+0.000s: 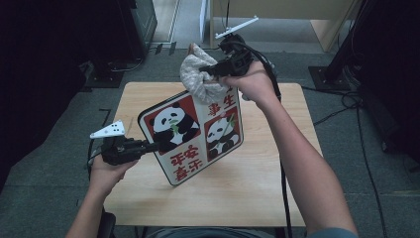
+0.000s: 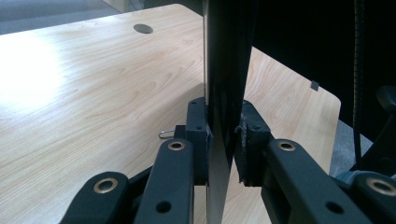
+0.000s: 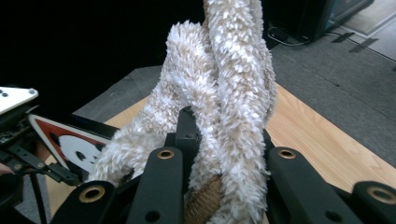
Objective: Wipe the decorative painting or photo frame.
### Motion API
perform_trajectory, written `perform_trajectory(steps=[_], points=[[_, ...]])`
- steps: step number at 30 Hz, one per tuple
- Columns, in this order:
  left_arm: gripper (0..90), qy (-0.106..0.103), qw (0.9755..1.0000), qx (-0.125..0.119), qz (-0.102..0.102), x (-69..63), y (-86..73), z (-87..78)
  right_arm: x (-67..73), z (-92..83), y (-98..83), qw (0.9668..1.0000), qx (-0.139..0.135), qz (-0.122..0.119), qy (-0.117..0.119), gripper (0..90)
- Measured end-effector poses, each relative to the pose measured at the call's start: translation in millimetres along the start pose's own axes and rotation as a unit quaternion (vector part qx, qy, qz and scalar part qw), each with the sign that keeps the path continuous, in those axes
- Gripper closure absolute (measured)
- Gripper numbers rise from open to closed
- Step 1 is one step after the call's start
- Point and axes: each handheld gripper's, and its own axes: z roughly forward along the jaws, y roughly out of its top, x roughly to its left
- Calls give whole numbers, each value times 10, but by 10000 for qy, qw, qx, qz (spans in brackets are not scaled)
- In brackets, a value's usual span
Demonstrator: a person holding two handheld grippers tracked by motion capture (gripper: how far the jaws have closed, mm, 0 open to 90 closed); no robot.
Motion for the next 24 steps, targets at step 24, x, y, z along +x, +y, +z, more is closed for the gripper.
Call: perform_trajectory(steps=[24], points=[[785, 52, 10000, 6, 6, 27, 0, -10, -214, -219, -85, 9988, -29, 14, -479, 749]])
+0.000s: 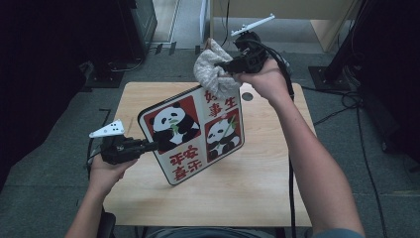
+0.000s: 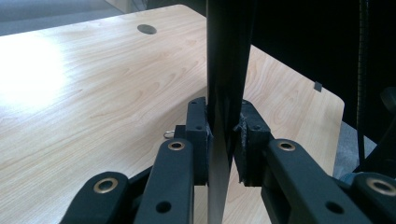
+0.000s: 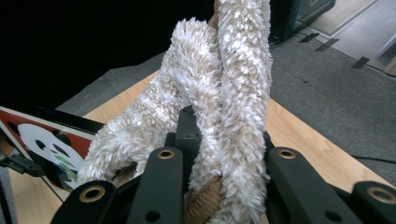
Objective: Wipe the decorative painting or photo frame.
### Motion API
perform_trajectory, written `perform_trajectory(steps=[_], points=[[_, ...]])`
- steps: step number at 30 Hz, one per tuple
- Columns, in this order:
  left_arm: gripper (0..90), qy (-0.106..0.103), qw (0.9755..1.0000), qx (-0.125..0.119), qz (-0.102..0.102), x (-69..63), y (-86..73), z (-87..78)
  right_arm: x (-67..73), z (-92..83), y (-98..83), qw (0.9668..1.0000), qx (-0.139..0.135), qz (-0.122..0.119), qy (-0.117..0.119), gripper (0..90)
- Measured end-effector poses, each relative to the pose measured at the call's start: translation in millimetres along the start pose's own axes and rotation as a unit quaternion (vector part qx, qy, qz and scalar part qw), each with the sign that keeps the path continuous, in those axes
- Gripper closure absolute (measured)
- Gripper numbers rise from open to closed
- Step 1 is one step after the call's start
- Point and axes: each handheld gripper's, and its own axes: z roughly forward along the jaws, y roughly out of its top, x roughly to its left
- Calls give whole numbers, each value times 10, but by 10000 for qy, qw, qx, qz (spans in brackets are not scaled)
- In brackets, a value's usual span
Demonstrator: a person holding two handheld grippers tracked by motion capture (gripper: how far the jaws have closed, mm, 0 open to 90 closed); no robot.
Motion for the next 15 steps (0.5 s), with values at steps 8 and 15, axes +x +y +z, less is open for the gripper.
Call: perform_trajectory(steps=[8, 15], points=[[784, 24, 10000, 15, 0, 3, 0, -6, -88, -86, -35, 9999, -11, 37, -108, 749], [784, 24, 10000, 21, 17, 3, 2, -9, -164, -160, -60, 9996, 3, 2, -273, 748]])
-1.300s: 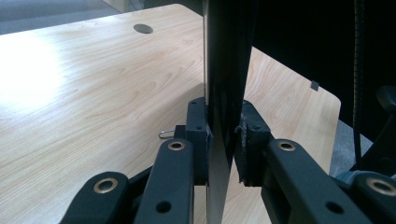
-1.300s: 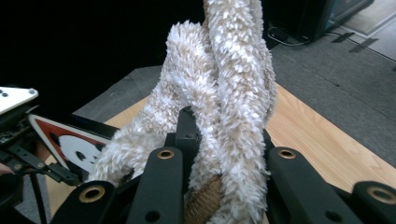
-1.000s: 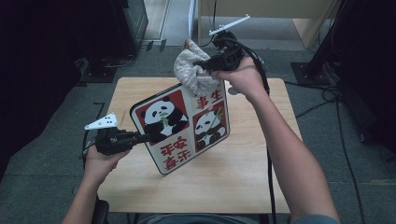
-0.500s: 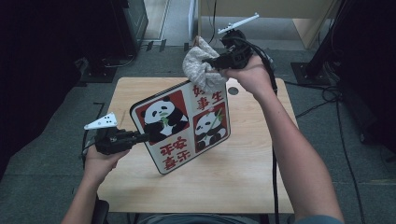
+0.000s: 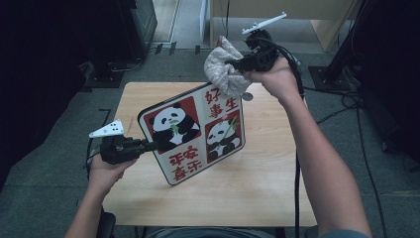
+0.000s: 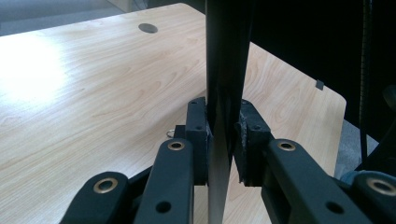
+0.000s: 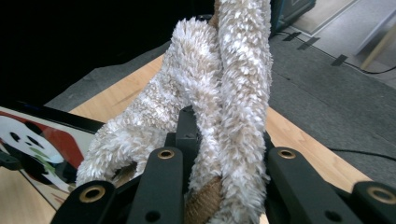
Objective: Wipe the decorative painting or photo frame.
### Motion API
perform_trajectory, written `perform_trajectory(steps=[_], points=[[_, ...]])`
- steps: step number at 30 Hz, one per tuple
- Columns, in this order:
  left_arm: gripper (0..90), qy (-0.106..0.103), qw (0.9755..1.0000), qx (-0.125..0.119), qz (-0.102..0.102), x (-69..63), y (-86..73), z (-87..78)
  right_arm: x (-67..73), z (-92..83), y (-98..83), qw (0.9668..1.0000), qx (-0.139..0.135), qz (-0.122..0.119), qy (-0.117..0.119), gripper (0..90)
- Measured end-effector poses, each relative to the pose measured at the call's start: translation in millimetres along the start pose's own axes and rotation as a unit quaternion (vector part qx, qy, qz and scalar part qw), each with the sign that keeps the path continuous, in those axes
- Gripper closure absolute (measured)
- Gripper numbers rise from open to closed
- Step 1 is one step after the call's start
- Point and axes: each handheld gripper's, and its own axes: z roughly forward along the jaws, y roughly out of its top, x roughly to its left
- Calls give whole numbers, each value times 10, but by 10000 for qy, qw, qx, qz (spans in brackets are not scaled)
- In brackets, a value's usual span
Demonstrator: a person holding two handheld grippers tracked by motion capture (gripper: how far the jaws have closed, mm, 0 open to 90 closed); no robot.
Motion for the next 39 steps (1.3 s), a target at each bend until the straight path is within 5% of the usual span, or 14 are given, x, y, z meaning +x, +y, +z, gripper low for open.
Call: perform_trajectory(steps=[28, 39], points=[[778, 44, 10000, 10, 12, 5, -11, 1, -385, -274, -188, 9973, -27, 137, -725, 749], [778, 40, 10000, 2, 6, 2, -9, 6, -377, -223, -251, 9982, 62, 169, -568, 748]])
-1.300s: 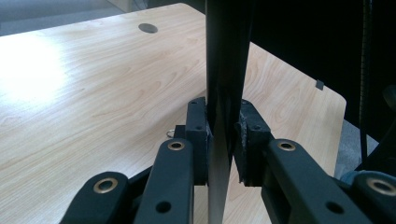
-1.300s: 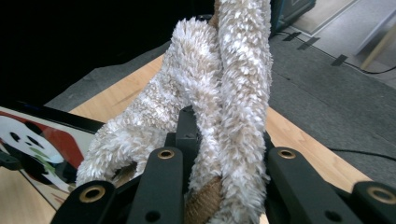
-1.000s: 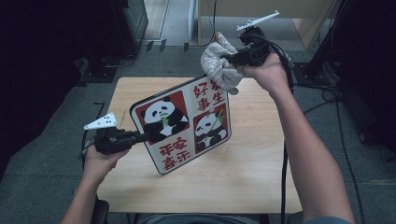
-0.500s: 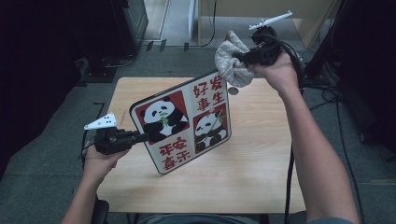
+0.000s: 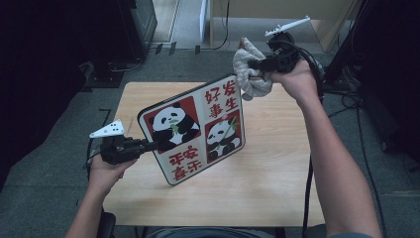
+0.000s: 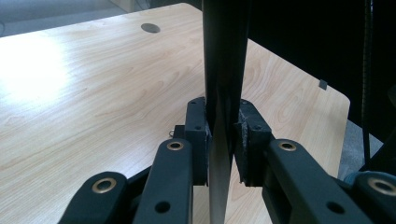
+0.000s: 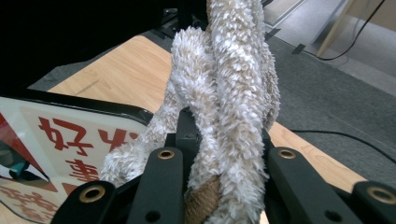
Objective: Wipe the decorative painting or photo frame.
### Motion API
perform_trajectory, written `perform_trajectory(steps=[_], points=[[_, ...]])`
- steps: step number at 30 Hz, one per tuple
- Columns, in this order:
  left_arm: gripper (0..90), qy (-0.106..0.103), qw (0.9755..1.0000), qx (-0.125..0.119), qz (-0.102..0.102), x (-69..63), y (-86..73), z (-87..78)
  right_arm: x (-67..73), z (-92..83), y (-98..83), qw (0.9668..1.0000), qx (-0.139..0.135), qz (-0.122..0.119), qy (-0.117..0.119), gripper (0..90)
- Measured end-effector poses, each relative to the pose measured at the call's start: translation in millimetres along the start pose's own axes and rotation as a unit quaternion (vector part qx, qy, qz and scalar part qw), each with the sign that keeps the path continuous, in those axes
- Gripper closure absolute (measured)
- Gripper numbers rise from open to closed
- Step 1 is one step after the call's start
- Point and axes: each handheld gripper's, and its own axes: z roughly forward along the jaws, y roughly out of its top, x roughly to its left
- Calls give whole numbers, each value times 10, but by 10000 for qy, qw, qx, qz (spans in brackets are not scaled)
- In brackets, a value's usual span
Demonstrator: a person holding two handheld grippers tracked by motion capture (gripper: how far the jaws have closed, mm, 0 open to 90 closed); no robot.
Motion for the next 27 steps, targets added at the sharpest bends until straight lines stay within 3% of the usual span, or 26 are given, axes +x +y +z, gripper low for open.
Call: perform_trajectory(steps=[14, 27], points=[[780, -28, 10000, -1, -12, 8, -1, 8, -54, 152, -188, 9996, 151, 148, 173, 746], [780, -45, 10000, 21, -23, 2, 0, 16, -55, 256, -378, 9995, 12, 156, 276, 747]])
